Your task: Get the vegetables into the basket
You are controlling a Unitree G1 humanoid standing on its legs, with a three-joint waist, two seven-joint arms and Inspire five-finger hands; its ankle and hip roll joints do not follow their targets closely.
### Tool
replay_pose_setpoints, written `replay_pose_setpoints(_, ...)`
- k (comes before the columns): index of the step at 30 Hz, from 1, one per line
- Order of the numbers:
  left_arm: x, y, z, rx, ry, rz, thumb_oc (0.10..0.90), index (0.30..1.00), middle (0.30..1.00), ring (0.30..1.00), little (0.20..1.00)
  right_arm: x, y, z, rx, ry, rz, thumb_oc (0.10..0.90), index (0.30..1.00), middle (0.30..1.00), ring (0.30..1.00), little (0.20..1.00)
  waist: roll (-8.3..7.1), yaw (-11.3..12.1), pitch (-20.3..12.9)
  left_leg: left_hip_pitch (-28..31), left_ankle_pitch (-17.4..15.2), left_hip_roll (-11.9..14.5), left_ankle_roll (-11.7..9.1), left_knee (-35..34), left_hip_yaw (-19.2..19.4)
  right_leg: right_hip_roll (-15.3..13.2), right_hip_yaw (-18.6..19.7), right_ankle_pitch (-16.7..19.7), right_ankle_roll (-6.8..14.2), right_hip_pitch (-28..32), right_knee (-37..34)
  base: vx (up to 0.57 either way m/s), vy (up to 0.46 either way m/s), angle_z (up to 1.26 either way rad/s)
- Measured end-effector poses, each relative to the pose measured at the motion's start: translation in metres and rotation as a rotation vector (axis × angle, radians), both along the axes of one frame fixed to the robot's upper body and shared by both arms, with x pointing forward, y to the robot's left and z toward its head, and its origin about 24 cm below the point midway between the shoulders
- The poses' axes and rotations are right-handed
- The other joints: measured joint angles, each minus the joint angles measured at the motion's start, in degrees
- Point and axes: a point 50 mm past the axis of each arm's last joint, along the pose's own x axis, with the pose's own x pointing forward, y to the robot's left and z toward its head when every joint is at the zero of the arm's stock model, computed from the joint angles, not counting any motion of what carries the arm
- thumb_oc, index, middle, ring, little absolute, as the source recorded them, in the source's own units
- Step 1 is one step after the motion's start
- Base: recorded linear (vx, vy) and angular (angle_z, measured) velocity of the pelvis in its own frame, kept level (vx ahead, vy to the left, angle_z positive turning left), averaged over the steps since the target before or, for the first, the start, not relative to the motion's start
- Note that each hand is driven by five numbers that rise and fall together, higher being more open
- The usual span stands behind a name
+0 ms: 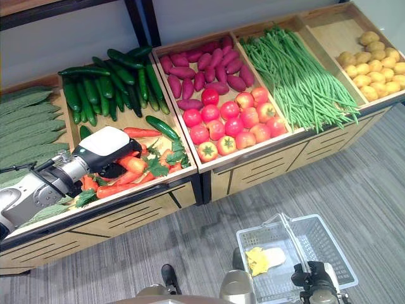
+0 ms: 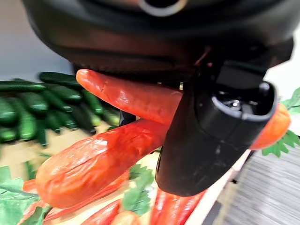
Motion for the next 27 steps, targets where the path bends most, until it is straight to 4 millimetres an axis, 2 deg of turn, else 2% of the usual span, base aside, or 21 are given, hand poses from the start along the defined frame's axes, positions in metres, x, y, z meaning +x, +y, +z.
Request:
replay_pose_setpoints(2,0.002,-0.003,-0.001,0.003,0.006,-0.011,0.400,0.300,0.300,0.300,0.300,0.005,0.012,-0.004,0.029,-0.019,0.002,0.400,0.300,0.300,0.300,0.300,-2.73,-1.47,-0.02,1.39,-1.24,-2.17,0.67,-0.01,2.75,-1.87,2.99,1.09,1.31,-0.89,0.07,-0.08,0.176,-0.60)
replay_pose_setpoints(4,0.002,-0.004,0.001,0.002,0.001,-0.015,0.400,0.300,0.300,0.300,0.300,0.002,0.019,-0.008,0.051,-0.013,0.000,0.400,0.300,0.300,0.300,0.300,-4.28,-2.29,-0.16,1.56,-1.68,-3.07,1.30,-0.05,4.12,-2.60,3.74,2.33,1.67,-1.45,-0.32,-0.09,0.117,-0.69)
replay_pose_setpoints(5,0.002,0.000,0.002,0.016,0.001,-0.006,0.400,0.300,0.300,0.300,0.300,0.002,0.021,-0.009,0.059,-0.007,0.007,0.400,0.300,0.300,0.300,0.300,-4.42,-1.57,-0.06,1.09,-2.56,-3.00,2.67,-0.01,7.38,-1.51,0.40,8.79,1.41,-5.12,-0.11,-0.16,0.207,-1.08)
replay_pose_setpoints(6,0.002,0.001,0.004,0.021,-0.003,-0.002,0.400,0.300,0.300,0.300,0.300,0.003,0.020,-0.009,0.056,-0.001,0.002,0.400,0.300,0.300,0.300,0.300,-4.06,-1.67,0.24,1.02,-2.44,-2.53,4.72,0.10,9.40,-1.20,-4.18,12.20,1.32,-5.68,-0.80,-0.12,0.160,-1.14)
replay_pose_setpoints(7,0.001,0.001,0.006,0.029,-0.006,-0.006,0.400,0.300,0.300,0.300,0.300,-0.001,0.021,-0.012,0.061,0.023,-0.004,0.400,0.300,0.300,0.300,0.300,-3.48,-0.48,0.49,0.70,-2.81,-1.54,5.93,0.81,11.09,-0.58,-9.91,9.62,2.26,-6.22,1.12,-0.16,0.091,-0.76)
replay_pose_setpoints(8,0.000,0.000,0.009,0.028,-0.016,-0.017,0.400,0.300,0.300,0.300,0.300,-0.004,0.019,-0.012,0.057,0.042,-0.014,0.400,0.300,0.300,0.300,0.300,-2.45,1.68,0.98,0.96,-2.65,0.18,5.83,0.88,13.03,-0.83,-14.47,1.62,-1.27,-9.14,12.01,-0.02,-0.021,-0.64)
replay_pose_setpoints(9,-0.001,-0.001,0.011,0.033,-0.022,-0.022,0.400,0.300,0.300,0.300,0.300,-0.008,0.012,-0.010,0.034,0.047,-0.033,0.400,0.300,0.300,0.300,0.300,-0.84,2.73,1.65,1.12,-2.17,1.28,5.17,0.67,13.55,-0.97,-14.40,-3.49,-1.38,-10.37,20.66,-0.01,-0.051,-0.57)
replay_pose_setpoints(10,-0.004,0.005,0.013,0.052,-0.019,-0.014,0.400,0.300,0.300,0.300,0.300,-0.012,0.006,-0.008,0.018,0.057,-0.035,0.400,0.300,0.300,0.300,0.300,-0.42,3.63,1.75,1.48,-2.42,1.24,4.89,0.60,13.64,-2.03,-13.85,-6.46,-0.22,-9.92,23.89,-0.01,-0.125,-0.33)
replay_pose_setpoints(11,-0.006,0.011,0.014,0.066,-0.016,0.004,0.400,0.300,0.300,0.300,0.300,-0.016,0.003,-0.007,0.010,0.061,-0.040,0.400,0.300,0.300,0.300,0.300,-0.53,4.50,1.67,1.53,-2.86,1.09,4.32,0.78,13.90,-2.85,-13.02,-7.55,0.24,-8.02,22.65,-0.01,-0.127,-0.23)
replay_pose_setpoints(12,-0.008,0.018,0.015,0.076,-0.013,0.034,0.400,0.300,0.300,0.300,0.300,-0.021,0.001,-0.007,0.005,0.072,-0.041,0.400,0.300,0.300,0.300,0.300,-0.58,4.74,1.63,1.95,-2.37,1.01,3.03,0.92,14.65,-3.25,-13.75,-9.14,0.96,-5.81,20.68,0.01,-0.160,-0.34)
replay_pose_setpoints(13,-0.013,0.029,0.015,0.084,-0.012,0.075,0.400,0.300,0.300,0.300,0.300,-0.020,0.003,-0.007,0.007,0.065,-0.030,0.400,0.300,0.300,0.300,0.300,-0.87,5.66,1.49,2.62,-2.12,0.86,2.12,0.69,15.31,-3.54,-15.25,-9.61,0.76,-3.86,17.11,0.03,-0.172,-0.41)
replay_pose_setpoints(14,-0.016,0.038,0.013,0.084,-0.006,0.116,0.400,0.300,0.300,0.300,0.300,-0.018,0.003,-0.007,0.008,0.060,-0.028,0.400,0.300,0.300,0.300,0.300,-0.93,5.81,1.17,2.79,-1.99,0.97,1.50,0.81,15.67,-1.97,-14.87,-8.84,-1.53,-2.00,11.98,0.04,-0.224,-0.42)
replay_pose_setpoints(15,-0.016,0.039,0.009,0.077,0.004,0.129,0.400,0.300,0.300,0.300,0.300,-0.017,0.000,-0.005,0.001,0.059,-0.027,0.400,0.300,0.300,0.300,0.300,0.32,5.65,0.94,2.74,-1.56,1.81,0.89,0.80,15.12,-0.66,-15.02,-7.61,-1.62,-1.18,10.42,0.03,-0.157,-0.24)
replay_pose_setpoints(16,-0.017,0.039,0.007,0.078,0.013,0.131,0.400,0.300,0.300,0.300,0.300,-0.017,-0.001,-0.004,-0.003,0.058,-0.029,0.400,0.300,0.300,0.300,0.300,0.94,5.41,0.61,2.71,-1.25,2.43,0.78,0.97,15.09,0.40,-14.96,-7.11,-2.31,-0.30,8.01,0.00,-0.107,-0.22)
replay_pose_setpoints(18,-0.018,0.034,0.007,0.070,0.012,0.106,0.400,0.300,0.300,0.300,0.300,-0.017,-0.003,-0.003,-0.006,0.056,-0.032,0.400,0.300,0.300,0.300,0.300,1.86,5.35,-0.07,2.80,-1.20,3.50,0.71,1.40,14.61,2.78,-14.28,-5.05,-3.32,1.34,4.14,-0.01,-0.144,-0.35)
replay_pose_setpoints(19,-0.017,0.031,0.009,0.059,0.002,0.089,0.400,0.300,0.300,0.300,0.300,-0.015,-0.005,-0.001,-0.013,0.048,-0.026,0.400,0.300,0.300,0.300,0.300,2.16,4.60,-0.23,2.78,-1.06,3.88,0.62,1.50,13.76,3.26,-13.82,-5.00,-3.40,1.25,3.67,0.00,-0.228,-0.40)
replay_pose_setpoints(20,-0.018,0.022,0.011,0.048,-0.009,0.051,0.400,0.300,0.300,0.300,0.300,-0.014,-0.013,0.003,-0.034,0.046,-0.024,0.400,0.300,0.300,0.300,0.300,2.45,2.68,-0.45,2.80,-1.04,4.40,0.59,1.67,13.54,4.05,-13.01,-4.53,-3.56,1.46,2.19,0.00,-0.269,-0.31)
replay_pose_setpoints(25,-0.017,0.017,0.007,0.023,-0.001,0.037,0.400,0.300,0.300,0.300,0.300,-0.024,-0.016,0.003,-0.041,0.066,-0.040,0.400,0.300,0.300,0.300,0.300,3.04,0.67,-0.76,4.00,-0.74,5.00,0.17,2.24,12.72,4.80,-12.50,-4.21,-3.81,3.34,0.14,-0.01,-0.195,-0.13)
replay_pose_setpoints(27,-0.014,0.007,0.002,-0.031,-0.003,0.019,0.400,0.300,0.300,0.300,0.300,-0.029,-0.030,0.011,-0.081,0.072,-0.038,0.400,0.300,0.300,0.300,0.300,5.30,0.34,-1.43,4.30,-0.29,5.46,-0.52,2.34,11.76,5.16,-12.14,-4.22,-3.82,3.71,-0.38,-0.04,-0.282,-0.09)
